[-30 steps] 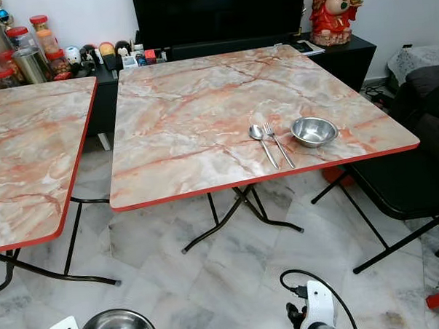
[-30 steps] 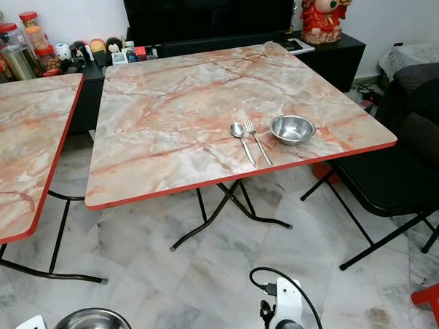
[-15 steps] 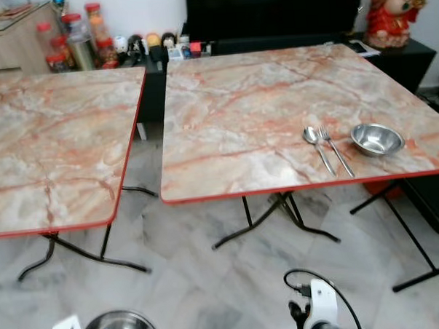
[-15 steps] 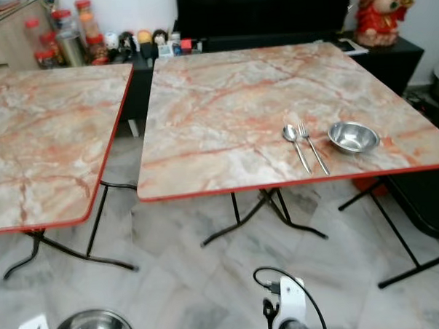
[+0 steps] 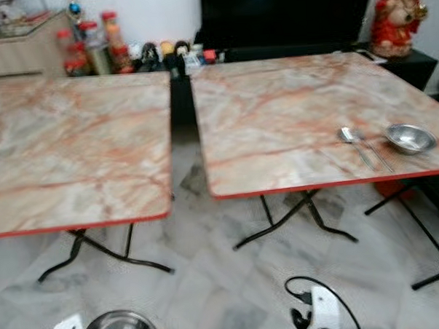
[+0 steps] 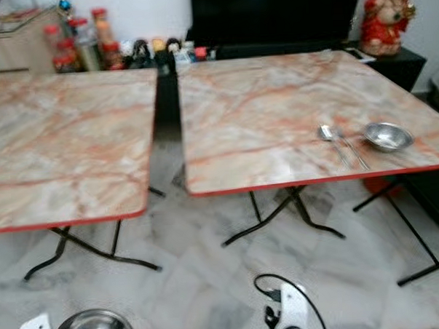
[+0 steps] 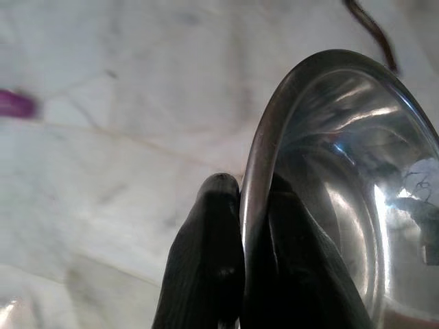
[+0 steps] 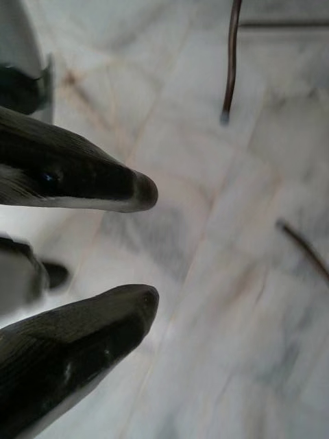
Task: Setting the table
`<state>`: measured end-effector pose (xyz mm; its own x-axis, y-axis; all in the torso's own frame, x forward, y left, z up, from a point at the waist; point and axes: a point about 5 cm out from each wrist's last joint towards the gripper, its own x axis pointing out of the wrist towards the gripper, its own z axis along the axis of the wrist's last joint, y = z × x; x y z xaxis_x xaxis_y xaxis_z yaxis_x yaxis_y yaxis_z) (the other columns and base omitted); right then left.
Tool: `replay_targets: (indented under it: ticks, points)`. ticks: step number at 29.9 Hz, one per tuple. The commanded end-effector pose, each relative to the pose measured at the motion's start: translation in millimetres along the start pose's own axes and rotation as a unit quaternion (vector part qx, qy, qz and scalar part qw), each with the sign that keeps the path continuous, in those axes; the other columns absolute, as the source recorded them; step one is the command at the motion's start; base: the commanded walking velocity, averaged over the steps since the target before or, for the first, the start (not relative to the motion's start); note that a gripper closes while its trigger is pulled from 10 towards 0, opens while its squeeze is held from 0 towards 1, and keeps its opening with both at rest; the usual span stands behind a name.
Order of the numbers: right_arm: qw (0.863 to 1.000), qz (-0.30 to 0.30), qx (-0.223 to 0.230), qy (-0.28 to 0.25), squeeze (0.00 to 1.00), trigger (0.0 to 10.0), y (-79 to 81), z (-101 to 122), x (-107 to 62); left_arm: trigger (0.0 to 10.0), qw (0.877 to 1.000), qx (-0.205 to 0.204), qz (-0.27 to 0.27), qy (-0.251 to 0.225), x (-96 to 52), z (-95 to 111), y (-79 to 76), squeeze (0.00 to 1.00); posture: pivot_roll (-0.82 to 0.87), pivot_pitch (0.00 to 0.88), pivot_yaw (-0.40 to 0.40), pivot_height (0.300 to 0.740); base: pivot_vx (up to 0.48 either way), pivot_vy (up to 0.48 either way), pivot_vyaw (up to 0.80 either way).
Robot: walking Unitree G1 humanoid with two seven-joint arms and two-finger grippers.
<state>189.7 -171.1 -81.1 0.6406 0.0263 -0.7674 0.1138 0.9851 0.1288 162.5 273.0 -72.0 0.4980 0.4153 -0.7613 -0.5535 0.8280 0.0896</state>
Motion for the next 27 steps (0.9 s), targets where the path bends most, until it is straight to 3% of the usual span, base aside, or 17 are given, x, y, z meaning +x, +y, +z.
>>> replay_targets:
  ticks: [1,27]
  points:
    - [1.000,-0.016,0.007,0.007,0.00,10.0,-9.4,-4.6,-2.3,10.0,1.000,0.005,-0.011,-0.004,-0.1,1.5,-7.4,0.00,0.07,0.000,0.023,0.740,0.000,0.480,0.00]
    - [1.000,-0.014,0.007,0.003,0.00,10.0,-7.9,-1.4,-1.3,10.0,1.000,0.007,-0.014,-0.011,0.2,4.5,-10.6,0.00,0.08,0.000,0.013,0.740,0.000,0.480,0.00]
